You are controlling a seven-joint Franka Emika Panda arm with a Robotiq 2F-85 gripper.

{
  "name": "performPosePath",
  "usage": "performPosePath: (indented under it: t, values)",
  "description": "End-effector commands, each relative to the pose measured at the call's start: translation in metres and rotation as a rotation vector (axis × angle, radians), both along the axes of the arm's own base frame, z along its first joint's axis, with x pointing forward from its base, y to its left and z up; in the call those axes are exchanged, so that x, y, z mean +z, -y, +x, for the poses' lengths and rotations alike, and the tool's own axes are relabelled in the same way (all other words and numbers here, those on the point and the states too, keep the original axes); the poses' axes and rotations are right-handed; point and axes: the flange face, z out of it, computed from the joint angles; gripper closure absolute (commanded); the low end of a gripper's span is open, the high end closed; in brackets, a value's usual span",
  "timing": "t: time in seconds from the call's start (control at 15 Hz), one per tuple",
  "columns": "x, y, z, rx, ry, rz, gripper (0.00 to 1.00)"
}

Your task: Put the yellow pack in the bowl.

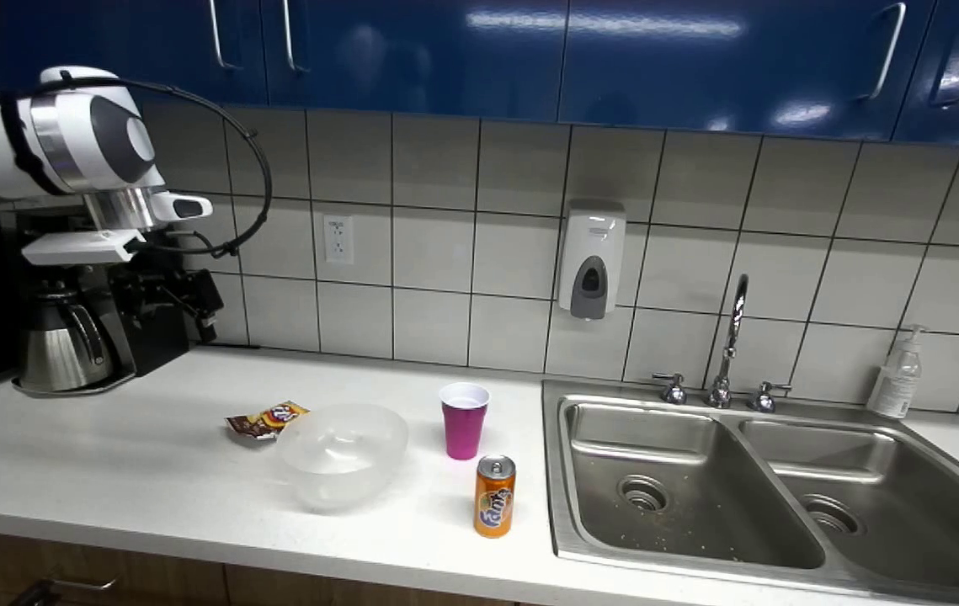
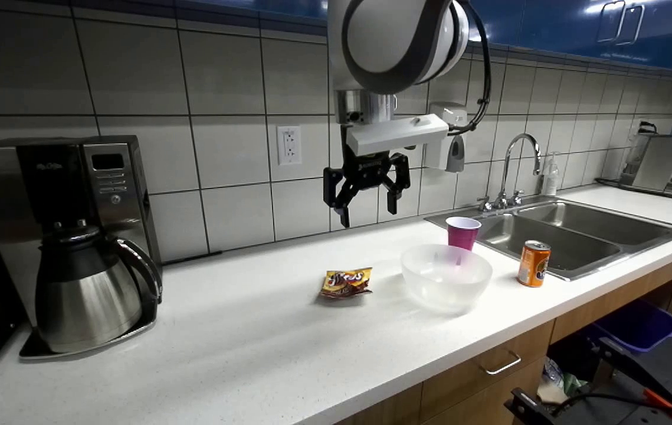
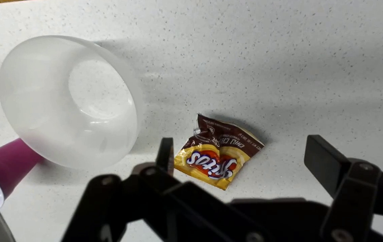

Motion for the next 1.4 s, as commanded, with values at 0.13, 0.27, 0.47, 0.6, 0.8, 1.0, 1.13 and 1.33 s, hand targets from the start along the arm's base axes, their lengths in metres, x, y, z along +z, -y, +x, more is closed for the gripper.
performPosePath:
  t: [0.13, 0.27, 0.47, 0.6, 0.8, 1.0, 1.13, 1.33]
  values:
    - [-0.048, 0.002, 0.028, -0.051, 0.035, -0.021, 0.00]
    - [-0.066, 0.001, 0.039, -0.068, 0.037, -0.034, 0.00]
    - [-0.089, -0.003, 0.057, -0.084, 0.029, -0.053, 0.00]
    - [-0.105, -0.006, 0.069, -0.090, 0.016, -0.057, 0.00]
    - [-0.127, -0.008, 0.088, -0.094, 0.006, -0.071, 0.00]
    - [-0.147, -0.006, 0.104, -0.100, -0.002, -0.082, 0.00]
    - [-0.158, -0.006, 0.113, -0.106, -0.004, -0.088, 0.00]
    - [-0.169, -0.006, 0.125, -0.118, -0.003, -0.092, 0.00]
